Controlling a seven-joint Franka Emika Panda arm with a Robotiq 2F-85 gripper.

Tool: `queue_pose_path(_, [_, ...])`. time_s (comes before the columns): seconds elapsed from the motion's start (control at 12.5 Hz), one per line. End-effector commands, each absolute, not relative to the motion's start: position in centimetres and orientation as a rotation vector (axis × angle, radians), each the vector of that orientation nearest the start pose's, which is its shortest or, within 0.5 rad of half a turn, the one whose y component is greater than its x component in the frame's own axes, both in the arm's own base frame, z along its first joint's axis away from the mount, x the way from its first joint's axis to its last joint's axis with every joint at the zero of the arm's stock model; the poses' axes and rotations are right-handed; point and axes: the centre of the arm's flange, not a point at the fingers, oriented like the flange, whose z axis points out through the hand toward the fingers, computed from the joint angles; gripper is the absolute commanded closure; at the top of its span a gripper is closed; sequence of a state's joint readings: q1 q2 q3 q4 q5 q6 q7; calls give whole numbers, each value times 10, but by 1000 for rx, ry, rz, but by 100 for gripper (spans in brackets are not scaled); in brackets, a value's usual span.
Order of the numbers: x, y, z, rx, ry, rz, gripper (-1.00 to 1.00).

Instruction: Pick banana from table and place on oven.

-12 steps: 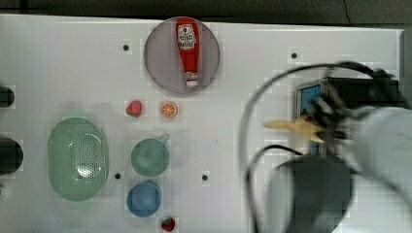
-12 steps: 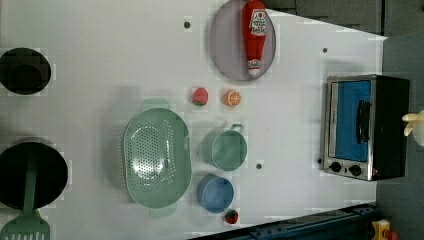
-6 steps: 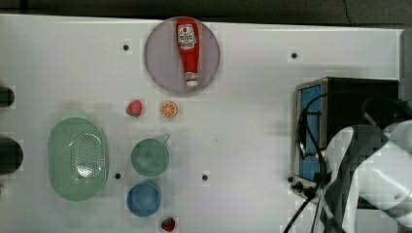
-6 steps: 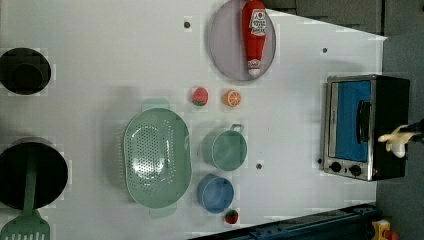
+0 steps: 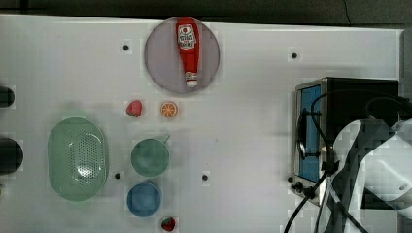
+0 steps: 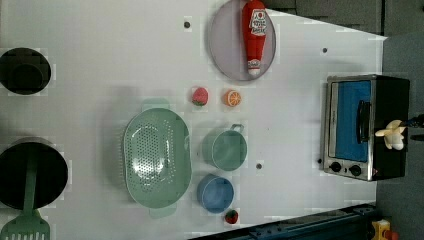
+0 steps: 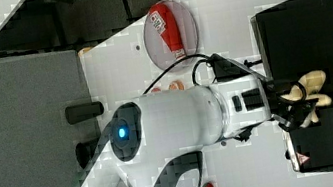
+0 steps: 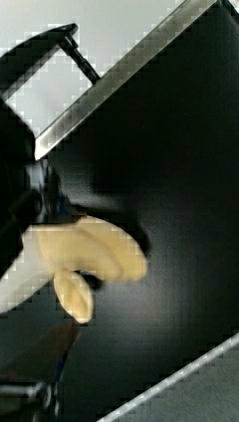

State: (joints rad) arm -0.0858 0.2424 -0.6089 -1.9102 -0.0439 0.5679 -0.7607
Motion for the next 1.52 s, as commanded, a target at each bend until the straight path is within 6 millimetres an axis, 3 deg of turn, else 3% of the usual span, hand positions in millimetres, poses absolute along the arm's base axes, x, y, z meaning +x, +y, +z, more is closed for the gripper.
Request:
queue_pose_path(0.08, [480, -375, 428, -3168, 969, -54, -100])
queue_pose_path(0.24, [484, -363, 449, -3170, 928, -102, -100])
queue_pose_path(0.48, [493, -306, 496, -3118, 888, -110, -100])
queue_pose_path(0.8, [506, -182, 543, -2969, 1134, -24, -100])
queue_pose_path(1.04, [514, -90, 571, -2880, 1322, -79, -100])
queue_pose_path(1.12, [514, -67, 577, -2860, 1362, -93, -100])
queue_pose_path(1.36, [504, -30, 582, -2870, 1383, -26, -100])
queue_pose_path(1.52, [501, -29, 588, -2865, 1385, -38, -100])
